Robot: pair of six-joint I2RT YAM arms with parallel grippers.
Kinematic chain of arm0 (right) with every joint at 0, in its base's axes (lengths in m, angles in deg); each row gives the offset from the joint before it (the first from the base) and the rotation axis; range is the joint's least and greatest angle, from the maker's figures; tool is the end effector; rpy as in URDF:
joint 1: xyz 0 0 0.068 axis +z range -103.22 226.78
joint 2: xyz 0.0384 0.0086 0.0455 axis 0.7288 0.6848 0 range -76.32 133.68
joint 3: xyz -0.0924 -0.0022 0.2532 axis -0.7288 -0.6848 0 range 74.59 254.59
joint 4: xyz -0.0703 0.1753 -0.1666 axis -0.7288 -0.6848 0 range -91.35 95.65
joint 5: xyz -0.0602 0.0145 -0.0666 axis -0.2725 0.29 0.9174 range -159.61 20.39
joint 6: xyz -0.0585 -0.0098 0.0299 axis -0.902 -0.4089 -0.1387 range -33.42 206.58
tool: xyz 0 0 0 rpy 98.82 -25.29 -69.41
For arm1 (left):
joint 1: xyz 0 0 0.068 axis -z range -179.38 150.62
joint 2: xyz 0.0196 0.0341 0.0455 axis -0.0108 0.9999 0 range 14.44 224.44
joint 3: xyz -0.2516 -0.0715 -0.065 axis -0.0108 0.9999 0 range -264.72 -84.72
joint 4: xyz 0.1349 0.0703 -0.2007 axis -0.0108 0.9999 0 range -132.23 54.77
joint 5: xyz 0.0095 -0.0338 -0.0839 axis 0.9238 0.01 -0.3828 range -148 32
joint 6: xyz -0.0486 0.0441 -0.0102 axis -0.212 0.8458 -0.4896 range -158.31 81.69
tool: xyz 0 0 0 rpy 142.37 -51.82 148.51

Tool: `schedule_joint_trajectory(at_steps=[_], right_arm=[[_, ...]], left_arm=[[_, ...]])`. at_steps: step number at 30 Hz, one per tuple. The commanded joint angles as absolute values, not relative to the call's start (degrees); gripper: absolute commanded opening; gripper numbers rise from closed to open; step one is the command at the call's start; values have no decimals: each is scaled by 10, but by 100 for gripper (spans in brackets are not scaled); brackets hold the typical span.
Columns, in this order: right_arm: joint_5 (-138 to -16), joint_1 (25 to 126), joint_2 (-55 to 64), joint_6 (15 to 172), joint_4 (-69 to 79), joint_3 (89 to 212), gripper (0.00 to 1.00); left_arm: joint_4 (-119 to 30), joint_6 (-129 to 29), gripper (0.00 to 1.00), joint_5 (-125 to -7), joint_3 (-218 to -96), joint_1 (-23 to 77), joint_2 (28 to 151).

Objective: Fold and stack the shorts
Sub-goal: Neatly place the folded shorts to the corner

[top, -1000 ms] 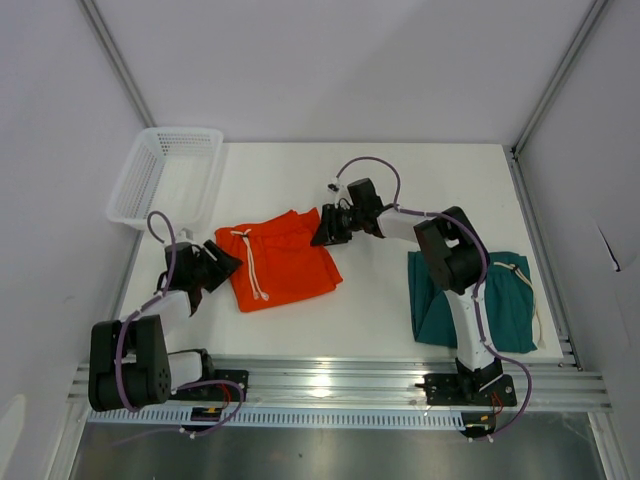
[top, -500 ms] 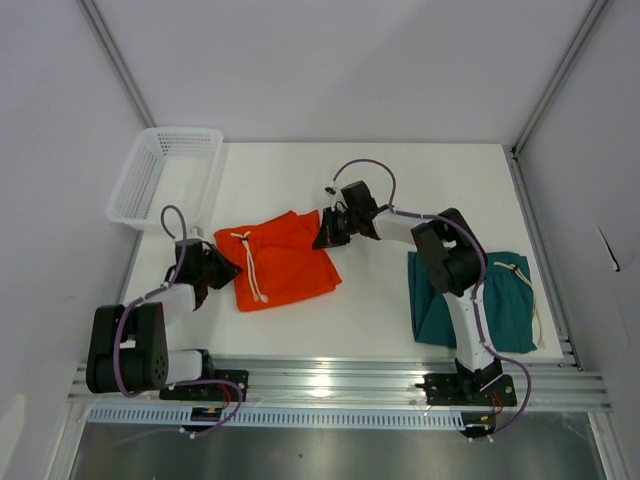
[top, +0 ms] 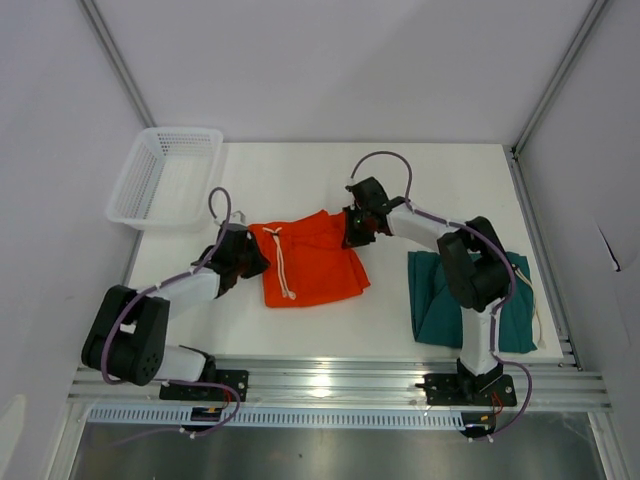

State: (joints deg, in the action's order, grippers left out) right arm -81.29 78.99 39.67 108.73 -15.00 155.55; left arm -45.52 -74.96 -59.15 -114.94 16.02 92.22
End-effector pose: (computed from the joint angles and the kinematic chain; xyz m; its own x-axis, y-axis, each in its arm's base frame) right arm 0.3596 0.2389 0.1585 -0.8804 -0.1180 -0.4593 -0.3094 0.8770 0.3677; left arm 0.2486 -0.0695 0.1471 -0.7067 -0.4243 -0.5662 -0.1775 0.8810 -0.4386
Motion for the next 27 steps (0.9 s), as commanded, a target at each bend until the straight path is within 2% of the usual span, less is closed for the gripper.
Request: schedule_joint_trajectory(at_steps=[1,11,20,27], right_arm=[[-745,772,327,1082,-197,1533,0],[-646,752,169,1090,-307,1509,0],[-628,674,51,1094,-372,1456,0],[-625,591,-49,1091,-415,1410,0]], left_arm=[[-445,-779,0,-546,-1196,198,944],[-402,-829,0,-527,-1336,335,1027],[-368,-854,0,-511,-1462,438,1081],[-365,-873,0,-483,-1511,524,1100]])
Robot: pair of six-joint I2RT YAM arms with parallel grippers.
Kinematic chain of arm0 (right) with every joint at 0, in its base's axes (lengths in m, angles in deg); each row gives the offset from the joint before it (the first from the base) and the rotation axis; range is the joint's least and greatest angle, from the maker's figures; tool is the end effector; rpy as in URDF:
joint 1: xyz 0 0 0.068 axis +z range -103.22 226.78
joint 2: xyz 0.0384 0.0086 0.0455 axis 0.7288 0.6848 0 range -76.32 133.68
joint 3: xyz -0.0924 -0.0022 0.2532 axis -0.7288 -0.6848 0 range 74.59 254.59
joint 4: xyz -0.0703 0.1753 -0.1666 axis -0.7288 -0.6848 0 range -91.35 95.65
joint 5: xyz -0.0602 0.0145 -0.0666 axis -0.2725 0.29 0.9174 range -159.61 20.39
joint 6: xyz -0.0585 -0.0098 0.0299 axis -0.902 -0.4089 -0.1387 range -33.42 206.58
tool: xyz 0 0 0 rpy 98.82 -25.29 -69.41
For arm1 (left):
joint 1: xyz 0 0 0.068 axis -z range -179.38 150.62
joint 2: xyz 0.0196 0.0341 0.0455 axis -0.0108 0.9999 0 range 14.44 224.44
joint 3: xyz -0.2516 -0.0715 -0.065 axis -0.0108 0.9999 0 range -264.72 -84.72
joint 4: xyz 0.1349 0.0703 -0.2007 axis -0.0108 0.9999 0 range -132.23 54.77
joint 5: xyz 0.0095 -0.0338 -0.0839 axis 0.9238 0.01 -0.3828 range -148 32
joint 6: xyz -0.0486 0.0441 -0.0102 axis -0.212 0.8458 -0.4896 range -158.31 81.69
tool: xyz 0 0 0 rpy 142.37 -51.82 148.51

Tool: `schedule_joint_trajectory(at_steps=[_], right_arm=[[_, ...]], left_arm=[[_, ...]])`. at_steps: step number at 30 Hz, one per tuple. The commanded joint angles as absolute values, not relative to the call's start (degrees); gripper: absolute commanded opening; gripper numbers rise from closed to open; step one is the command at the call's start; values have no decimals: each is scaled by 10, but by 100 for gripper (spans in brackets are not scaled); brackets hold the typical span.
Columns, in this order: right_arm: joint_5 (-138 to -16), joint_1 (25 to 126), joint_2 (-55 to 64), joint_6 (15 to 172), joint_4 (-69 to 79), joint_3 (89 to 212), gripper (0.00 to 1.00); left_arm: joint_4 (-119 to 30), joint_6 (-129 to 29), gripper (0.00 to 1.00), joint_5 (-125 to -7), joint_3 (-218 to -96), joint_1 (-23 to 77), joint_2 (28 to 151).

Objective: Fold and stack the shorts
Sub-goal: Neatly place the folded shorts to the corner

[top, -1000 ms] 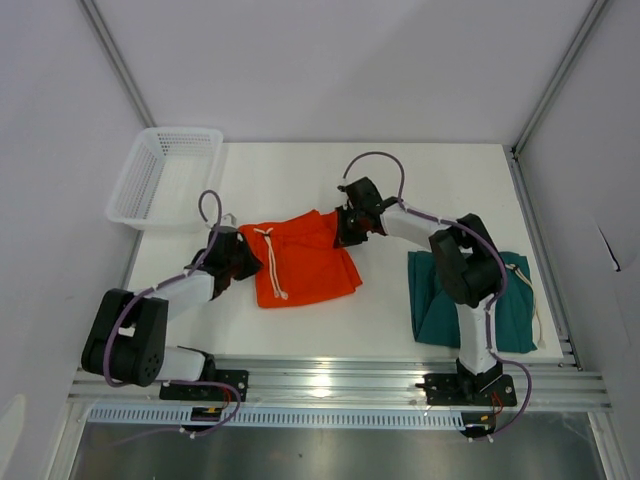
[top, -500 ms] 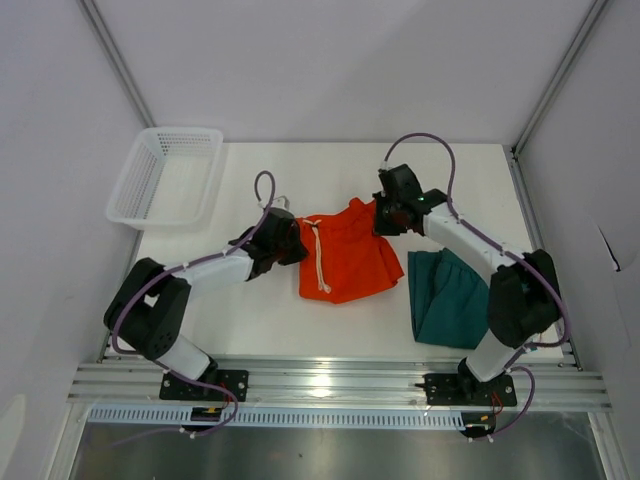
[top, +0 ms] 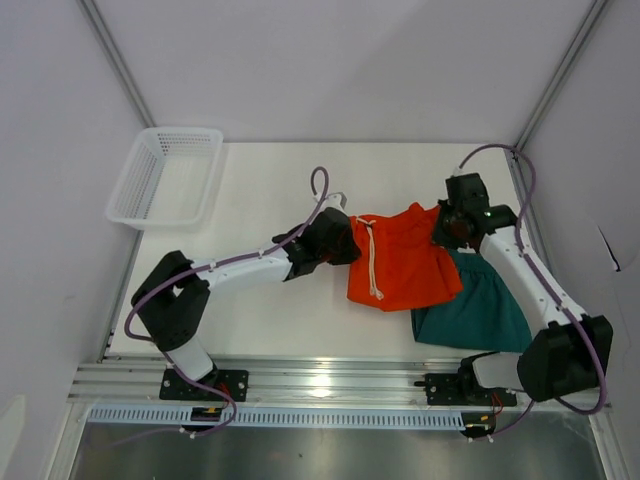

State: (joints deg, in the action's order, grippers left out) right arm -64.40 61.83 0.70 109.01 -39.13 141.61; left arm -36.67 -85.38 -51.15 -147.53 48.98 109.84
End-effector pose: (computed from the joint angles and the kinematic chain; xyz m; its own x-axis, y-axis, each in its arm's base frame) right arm 0.2677 0.0669 0.2825 -0.8085 0.1763 -0.5615 0.1088 0.9824 0.1517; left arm 0.2531 -0.2751 0.2191 -0.7772 -0.2198 -0.5896 0.1625 0.8351 -0.5256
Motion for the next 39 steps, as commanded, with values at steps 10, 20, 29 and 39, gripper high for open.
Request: schedule_joint_trajectory(at_steps=[10,20,29,39], right_arm=[[-593,436,-150,1070,-474,1367,0],[-507,379,-164,1104,-466,1350,0],[-496,350,-147,1103,-417,1308,0],[-408,345,-159,1116,-408,1278,0]], left_arm=[[-359,-873,0,-465,-1618,625,1171],[-384,-860,0,-463,-1704,671,1264],[-397,-833,0,-457,-1759,679,1316],[-400,-842,0,-476,-1773,684,1352]])
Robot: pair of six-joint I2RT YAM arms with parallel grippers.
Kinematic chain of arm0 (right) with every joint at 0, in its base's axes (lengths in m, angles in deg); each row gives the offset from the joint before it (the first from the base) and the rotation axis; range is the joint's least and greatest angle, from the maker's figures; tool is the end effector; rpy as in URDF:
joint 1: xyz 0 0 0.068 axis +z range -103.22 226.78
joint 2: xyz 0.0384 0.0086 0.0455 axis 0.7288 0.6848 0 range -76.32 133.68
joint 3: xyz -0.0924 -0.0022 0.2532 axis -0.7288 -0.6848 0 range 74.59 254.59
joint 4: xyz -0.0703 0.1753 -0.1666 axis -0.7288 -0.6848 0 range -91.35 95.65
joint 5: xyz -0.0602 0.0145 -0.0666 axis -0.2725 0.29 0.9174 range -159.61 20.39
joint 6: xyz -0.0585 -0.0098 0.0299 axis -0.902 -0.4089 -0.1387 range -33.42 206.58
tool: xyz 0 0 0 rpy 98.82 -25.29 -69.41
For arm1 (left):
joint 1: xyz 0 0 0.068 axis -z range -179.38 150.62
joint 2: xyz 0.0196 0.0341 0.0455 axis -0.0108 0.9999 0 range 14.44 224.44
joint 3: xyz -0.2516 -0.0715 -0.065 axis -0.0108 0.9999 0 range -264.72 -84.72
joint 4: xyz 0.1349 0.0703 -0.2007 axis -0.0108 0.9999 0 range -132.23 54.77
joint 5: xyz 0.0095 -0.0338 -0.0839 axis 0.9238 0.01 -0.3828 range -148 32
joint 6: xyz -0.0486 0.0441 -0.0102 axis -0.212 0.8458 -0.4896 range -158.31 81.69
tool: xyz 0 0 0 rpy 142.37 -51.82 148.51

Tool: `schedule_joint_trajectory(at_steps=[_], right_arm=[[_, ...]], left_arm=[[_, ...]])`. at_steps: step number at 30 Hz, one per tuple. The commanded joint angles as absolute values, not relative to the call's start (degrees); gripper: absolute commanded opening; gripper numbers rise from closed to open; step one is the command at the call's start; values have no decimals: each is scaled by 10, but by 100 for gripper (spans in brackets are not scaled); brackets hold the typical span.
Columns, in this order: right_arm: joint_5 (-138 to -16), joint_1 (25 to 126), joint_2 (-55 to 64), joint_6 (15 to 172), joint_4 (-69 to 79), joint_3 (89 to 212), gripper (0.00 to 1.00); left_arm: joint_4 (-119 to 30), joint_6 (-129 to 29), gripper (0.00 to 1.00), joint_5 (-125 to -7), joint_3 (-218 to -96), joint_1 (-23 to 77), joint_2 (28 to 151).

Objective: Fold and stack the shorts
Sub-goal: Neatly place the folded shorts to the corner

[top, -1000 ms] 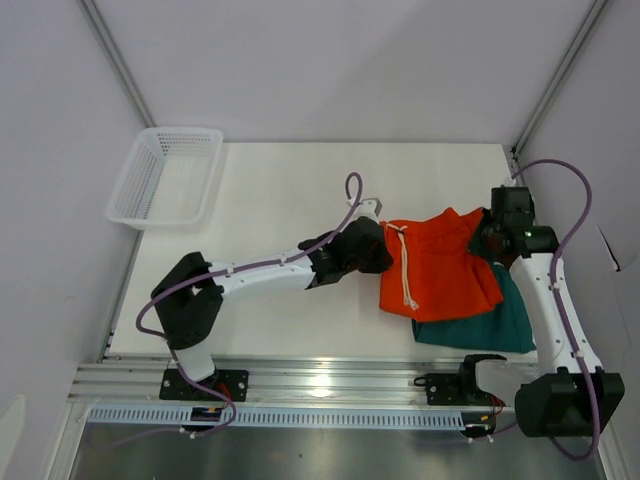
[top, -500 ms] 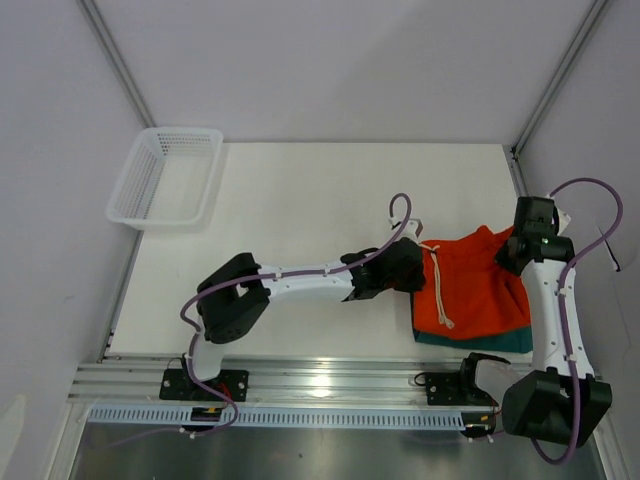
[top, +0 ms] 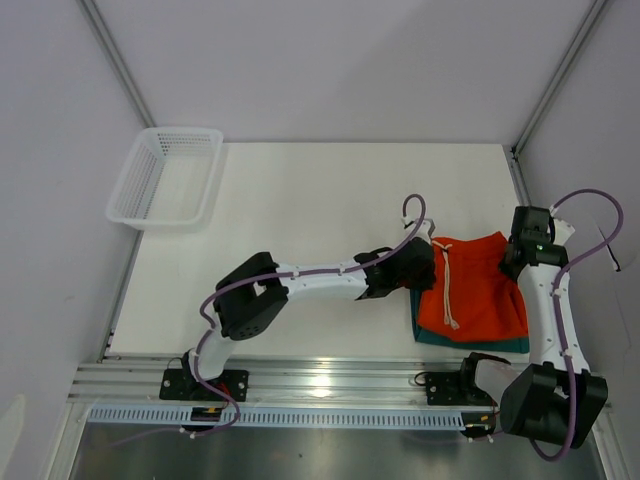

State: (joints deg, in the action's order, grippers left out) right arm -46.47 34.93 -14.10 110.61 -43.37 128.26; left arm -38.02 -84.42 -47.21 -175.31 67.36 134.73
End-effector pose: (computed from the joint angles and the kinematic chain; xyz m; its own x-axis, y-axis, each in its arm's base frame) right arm 0.1965 -0.0625 0.2652 -0.5933 0.5072 -0.6250 0.6973 0.7118 -0.0843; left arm 0.2023 -0.4456 0.2042 -0.7589 -0.0270 -0.6507 0.4244 0.7373 -0.5256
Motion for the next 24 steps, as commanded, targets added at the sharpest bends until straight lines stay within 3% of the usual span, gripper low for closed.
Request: schedule_joint_trajectory(at_steps=[1,12,14,15,16,17,20,21,24], right_arm=[[-403,343,-159,1115,-407,1277,0],[-412,289,-130,1111,-393,1273,0],[-409,288,-124,1113,-396,1278,37],[-403,286,-122,1118,-397,1278,59],[-400,285,-120,1119,-398,1279,74],[-402,284,-118,1117,-395,1283,76],[-396,283,-119,1114,-385,1285,81],[-395,283,-119,1115,-384,1293,82],[-414,283,-121,1114,-382,1311,82]], left_arm=[[-400,-844,0,-476,-1771,687,1354],[-417,-860,0,-481,-1730,701,1355],[-416,-854,3,-480,-1730,703,1351],[-409,-853,11,-478,-1731,702,1352],[-403,-852,15,-476,-1731,702,1351],[-393,-851,18,-470,-1731,703,1347],[-361,-858,44,-423,-1722,702,1334],[-353,-858,62,-413,-1710,701,1317],[-352,-855,72,-392,-1676,692,1291]])
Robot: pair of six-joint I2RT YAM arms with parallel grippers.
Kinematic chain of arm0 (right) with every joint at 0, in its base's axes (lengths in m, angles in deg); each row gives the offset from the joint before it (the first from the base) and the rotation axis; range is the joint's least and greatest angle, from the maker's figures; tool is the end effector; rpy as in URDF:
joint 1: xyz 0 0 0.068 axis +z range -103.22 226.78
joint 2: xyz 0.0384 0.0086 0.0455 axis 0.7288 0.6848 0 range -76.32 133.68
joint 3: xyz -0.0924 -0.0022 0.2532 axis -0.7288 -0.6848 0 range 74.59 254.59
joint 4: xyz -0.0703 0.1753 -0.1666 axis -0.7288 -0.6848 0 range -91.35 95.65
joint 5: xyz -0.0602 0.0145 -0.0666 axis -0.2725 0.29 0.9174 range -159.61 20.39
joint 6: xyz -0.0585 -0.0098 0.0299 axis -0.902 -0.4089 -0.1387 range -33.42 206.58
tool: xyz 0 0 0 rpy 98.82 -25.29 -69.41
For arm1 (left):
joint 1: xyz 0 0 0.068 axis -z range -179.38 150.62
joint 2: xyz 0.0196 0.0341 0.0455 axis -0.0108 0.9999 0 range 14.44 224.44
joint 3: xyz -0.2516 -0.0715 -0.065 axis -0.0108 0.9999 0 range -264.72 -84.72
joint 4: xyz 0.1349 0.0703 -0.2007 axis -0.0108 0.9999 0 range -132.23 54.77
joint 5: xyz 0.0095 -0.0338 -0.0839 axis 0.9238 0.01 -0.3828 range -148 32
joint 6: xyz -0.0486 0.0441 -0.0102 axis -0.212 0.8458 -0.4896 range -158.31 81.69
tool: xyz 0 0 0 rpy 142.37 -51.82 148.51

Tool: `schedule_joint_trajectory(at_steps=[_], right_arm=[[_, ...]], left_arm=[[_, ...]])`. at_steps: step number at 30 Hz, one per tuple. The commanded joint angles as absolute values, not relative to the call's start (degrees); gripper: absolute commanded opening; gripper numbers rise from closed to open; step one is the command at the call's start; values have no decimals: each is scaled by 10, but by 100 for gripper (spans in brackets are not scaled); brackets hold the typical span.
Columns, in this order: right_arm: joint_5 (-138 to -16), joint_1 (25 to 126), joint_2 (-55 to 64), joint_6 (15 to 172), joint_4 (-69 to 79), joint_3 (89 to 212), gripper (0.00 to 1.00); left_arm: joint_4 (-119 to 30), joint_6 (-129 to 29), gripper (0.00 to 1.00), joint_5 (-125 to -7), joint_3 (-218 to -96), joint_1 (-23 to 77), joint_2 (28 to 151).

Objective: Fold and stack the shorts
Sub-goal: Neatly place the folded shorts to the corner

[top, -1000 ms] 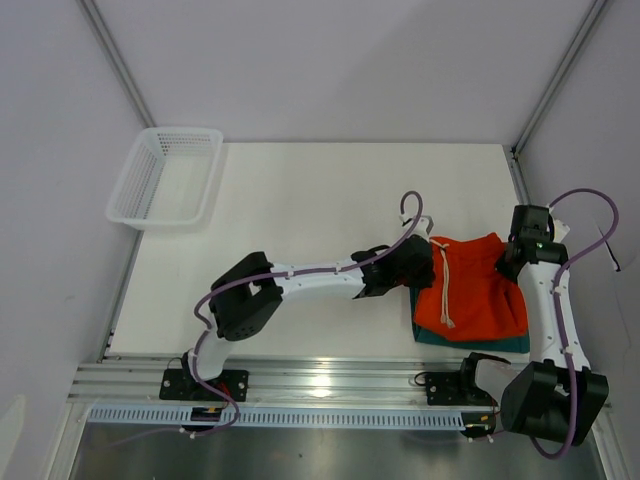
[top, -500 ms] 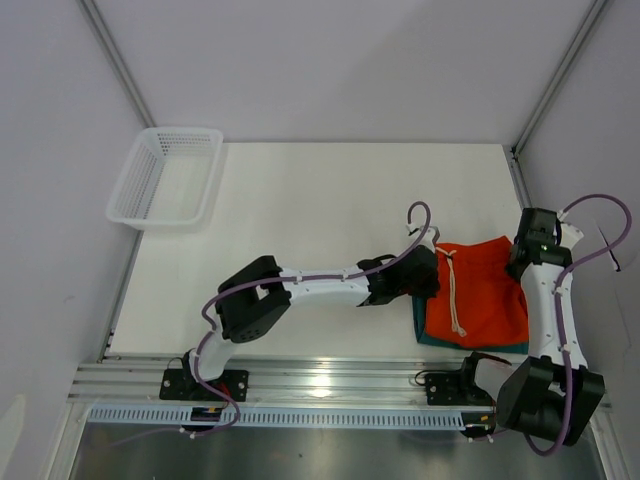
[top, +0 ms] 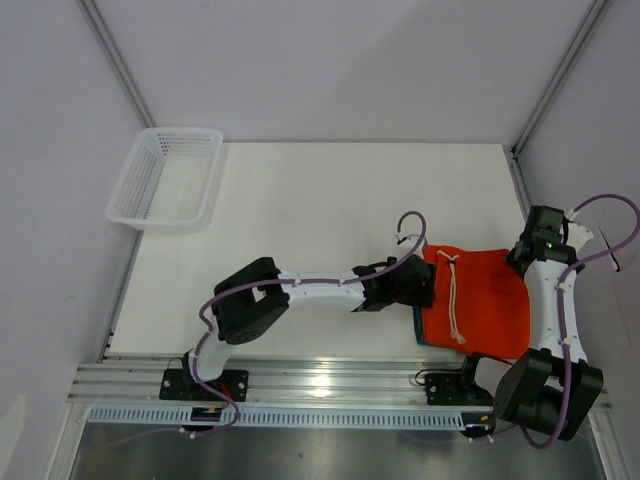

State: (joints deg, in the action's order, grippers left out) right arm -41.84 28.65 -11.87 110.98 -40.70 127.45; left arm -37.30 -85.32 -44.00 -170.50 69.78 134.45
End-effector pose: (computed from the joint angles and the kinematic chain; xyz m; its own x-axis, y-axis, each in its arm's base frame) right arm 0.1953 -0.0899 0.2581 -0.5224 0.5558 -0.6467 0.7976 0.5867 -0.1400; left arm 0.1810 -0.4394 0.1778 -0.7677 0.0218 -0.6405 0.4086 0.7866 -0.4630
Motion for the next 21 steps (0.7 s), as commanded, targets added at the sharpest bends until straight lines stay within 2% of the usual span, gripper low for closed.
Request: schedule_joint_trajectory(at_steps=[1,5,6,10,13,17,21], right_arm=[[-425,283,-122,1111,-381,1323,82],[-538,283,-132,1085,-358,1340,82],[-611,283,-136,1078,-351,1338,82],[-779,283,-154,1069,-315,1322,83],[-895,283,-179,1082,-264,1288,85],[-1011,284,-205,1104,-147,1235,89],[-998,325,-222,1099,-103,1205,97]], left_arm=[[-354,-856,75,-389,-1670,684,1274],[-362,-856,77,-402,-1633,662,1240],[-367,-855,77,-405,-1622,655,1232],[-413,-831,79,-427,-1550,641,1177],[-409,-810,80,-454,-1542,624,1137],[-457,-781,80,-496,-1452,589,1061],[-445,-742,81,-471,-1365,545,944]])
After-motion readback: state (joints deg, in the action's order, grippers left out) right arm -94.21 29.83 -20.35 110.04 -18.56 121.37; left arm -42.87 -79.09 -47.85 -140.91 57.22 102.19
